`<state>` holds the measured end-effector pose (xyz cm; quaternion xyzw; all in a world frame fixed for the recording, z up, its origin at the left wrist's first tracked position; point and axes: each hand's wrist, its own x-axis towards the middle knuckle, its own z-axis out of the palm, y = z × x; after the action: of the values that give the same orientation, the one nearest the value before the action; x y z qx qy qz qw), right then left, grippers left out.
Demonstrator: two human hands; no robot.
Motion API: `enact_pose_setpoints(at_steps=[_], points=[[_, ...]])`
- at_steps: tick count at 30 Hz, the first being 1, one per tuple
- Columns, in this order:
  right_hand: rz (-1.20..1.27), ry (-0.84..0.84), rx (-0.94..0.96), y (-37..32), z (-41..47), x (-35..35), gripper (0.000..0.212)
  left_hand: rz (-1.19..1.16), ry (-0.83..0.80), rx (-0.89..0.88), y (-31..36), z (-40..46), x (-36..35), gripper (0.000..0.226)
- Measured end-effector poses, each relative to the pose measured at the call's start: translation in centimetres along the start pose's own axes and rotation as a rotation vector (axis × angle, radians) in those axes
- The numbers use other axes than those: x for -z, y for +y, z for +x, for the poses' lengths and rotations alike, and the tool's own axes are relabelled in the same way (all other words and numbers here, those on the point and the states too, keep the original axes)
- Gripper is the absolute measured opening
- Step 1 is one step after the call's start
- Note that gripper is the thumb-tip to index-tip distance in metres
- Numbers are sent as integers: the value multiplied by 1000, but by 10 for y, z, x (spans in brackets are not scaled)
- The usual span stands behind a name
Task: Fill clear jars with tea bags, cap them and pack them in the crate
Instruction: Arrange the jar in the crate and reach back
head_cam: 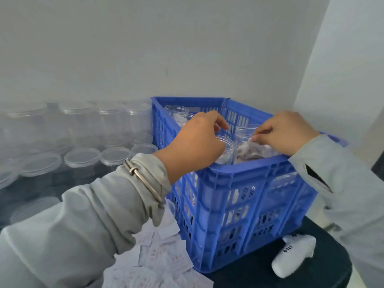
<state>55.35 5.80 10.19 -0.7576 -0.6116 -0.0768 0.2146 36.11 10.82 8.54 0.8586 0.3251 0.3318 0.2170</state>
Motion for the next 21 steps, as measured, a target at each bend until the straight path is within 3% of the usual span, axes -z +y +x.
enact_pose_setpoints(at_steps=[6,10,13,17,21], points=[[85,-103,13,2,2,-5,20,-32,53,-15,-2,-1,-2,32],[9,-223,15,-5,1,-6,24,-29,82,-48,-4,-1,-2,31],[21,-239,-15,-10,0,-5,40,-33,125,-62,-7,-1,-3,29],[87,-154,-27,-10,-2,-3,37,-128,223,-42,-11,-2,-4,23],[245,46,-60,-6,-6,-4,27,-295,226,19,-13,-4,1,28]])
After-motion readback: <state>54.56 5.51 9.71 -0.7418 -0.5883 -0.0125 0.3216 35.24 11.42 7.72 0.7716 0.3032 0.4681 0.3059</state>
